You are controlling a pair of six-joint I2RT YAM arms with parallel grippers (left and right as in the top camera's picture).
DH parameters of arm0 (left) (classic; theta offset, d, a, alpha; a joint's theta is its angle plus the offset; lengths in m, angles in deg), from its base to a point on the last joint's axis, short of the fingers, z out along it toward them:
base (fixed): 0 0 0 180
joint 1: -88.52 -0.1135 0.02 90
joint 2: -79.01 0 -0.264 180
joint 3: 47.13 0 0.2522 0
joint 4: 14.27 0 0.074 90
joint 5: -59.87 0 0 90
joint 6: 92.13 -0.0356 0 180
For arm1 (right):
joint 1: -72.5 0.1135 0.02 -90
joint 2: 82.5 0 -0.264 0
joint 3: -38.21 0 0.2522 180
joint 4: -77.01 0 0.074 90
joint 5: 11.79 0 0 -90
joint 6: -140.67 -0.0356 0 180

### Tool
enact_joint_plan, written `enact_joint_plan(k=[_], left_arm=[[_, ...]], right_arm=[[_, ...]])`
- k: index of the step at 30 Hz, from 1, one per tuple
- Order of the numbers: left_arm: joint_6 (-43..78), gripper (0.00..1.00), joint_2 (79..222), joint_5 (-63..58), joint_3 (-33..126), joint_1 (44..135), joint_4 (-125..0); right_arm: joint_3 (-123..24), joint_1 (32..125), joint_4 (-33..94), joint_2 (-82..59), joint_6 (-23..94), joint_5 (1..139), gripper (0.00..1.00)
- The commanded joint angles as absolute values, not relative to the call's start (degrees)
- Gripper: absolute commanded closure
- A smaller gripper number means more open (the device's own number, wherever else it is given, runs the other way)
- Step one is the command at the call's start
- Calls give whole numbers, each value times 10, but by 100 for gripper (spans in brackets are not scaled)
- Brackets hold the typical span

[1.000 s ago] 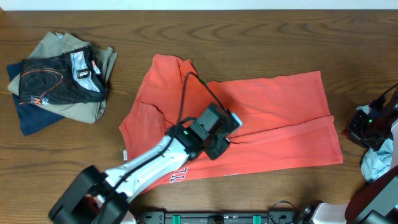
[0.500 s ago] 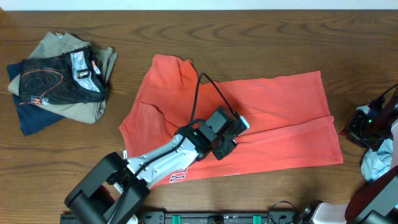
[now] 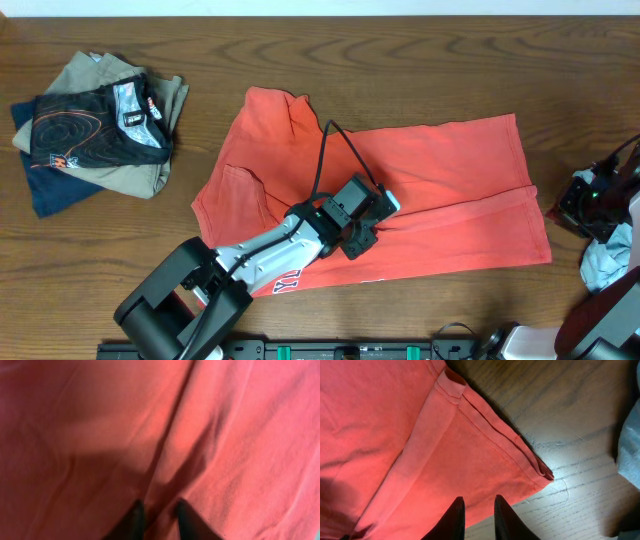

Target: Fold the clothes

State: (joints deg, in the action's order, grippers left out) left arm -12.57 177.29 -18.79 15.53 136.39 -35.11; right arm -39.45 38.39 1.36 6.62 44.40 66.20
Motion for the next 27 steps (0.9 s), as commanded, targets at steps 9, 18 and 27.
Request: enact_joint_plan(k=[9,18,27], left_arm=[[-128,92,1776,-194,163,1388,-357],[-128,94,1775,-268,163,1388,-342],[-82,70,1767,-385,185,1326,-245]], right_arm=[[-396,388,13,63,449,657,81],[-396,388,13,63,449,657,81],[-396,388,13,63,449,657,81]])
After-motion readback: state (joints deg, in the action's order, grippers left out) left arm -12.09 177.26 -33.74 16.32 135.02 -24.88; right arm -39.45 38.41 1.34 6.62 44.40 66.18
